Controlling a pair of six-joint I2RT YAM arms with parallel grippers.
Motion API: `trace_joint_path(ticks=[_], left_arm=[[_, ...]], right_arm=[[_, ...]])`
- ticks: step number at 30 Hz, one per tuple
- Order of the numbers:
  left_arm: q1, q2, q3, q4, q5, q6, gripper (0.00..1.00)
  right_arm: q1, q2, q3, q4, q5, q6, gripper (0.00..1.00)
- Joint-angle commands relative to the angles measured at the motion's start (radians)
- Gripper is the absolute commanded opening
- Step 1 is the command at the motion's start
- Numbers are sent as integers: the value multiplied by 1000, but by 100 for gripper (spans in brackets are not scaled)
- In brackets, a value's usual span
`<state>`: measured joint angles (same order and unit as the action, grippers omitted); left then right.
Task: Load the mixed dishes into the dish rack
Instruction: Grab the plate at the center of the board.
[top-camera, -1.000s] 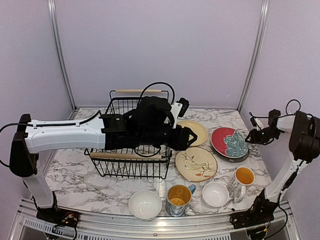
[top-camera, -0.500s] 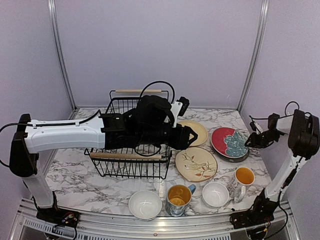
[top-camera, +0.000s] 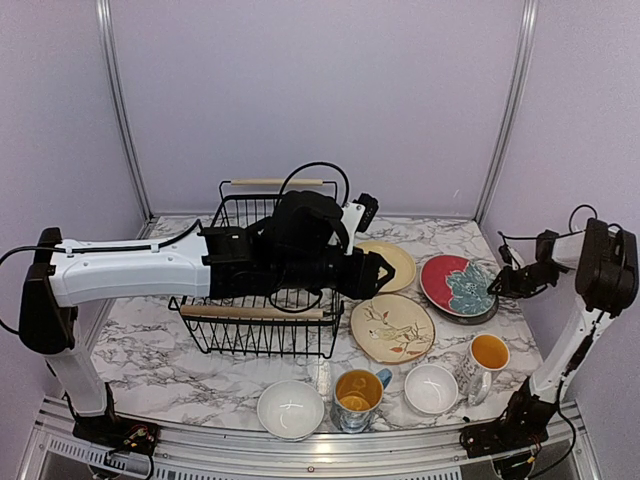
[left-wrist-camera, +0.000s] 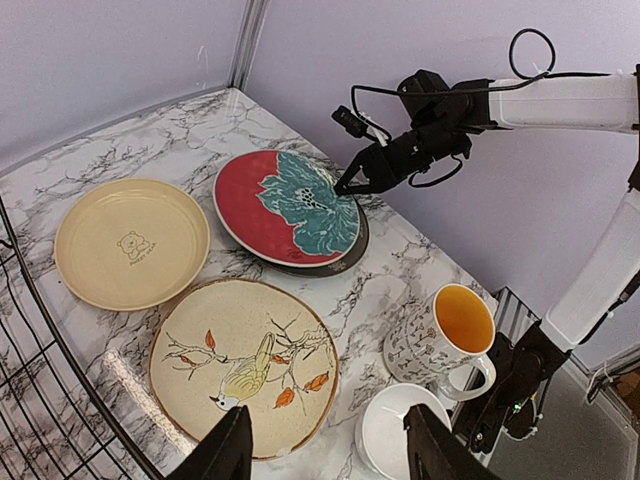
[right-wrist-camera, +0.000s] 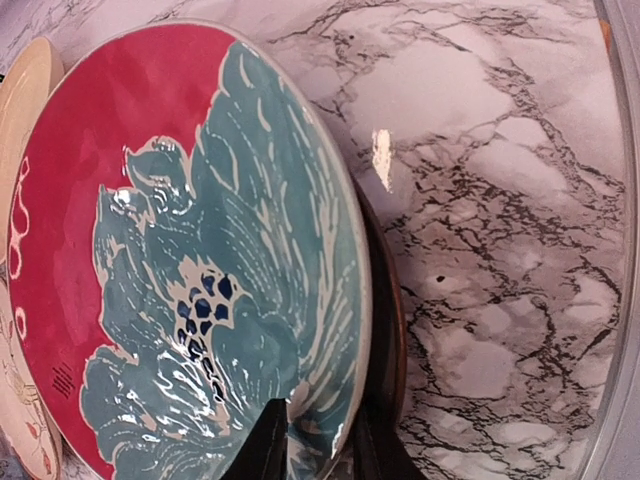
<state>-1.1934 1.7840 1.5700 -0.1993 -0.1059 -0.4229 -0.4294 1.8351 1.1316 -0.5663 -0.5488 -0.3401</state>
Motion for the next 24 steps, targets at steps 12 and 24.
trace_joint_path(ticks=[12,24], left_arm=[[-9,19,9,13,-7,-4,55],[-22,147,207,-115,-17,277,60]], right_arm=[[0,114,53,-46,-194,44,10],[-2,-26,112,-155,-369,137,0]])
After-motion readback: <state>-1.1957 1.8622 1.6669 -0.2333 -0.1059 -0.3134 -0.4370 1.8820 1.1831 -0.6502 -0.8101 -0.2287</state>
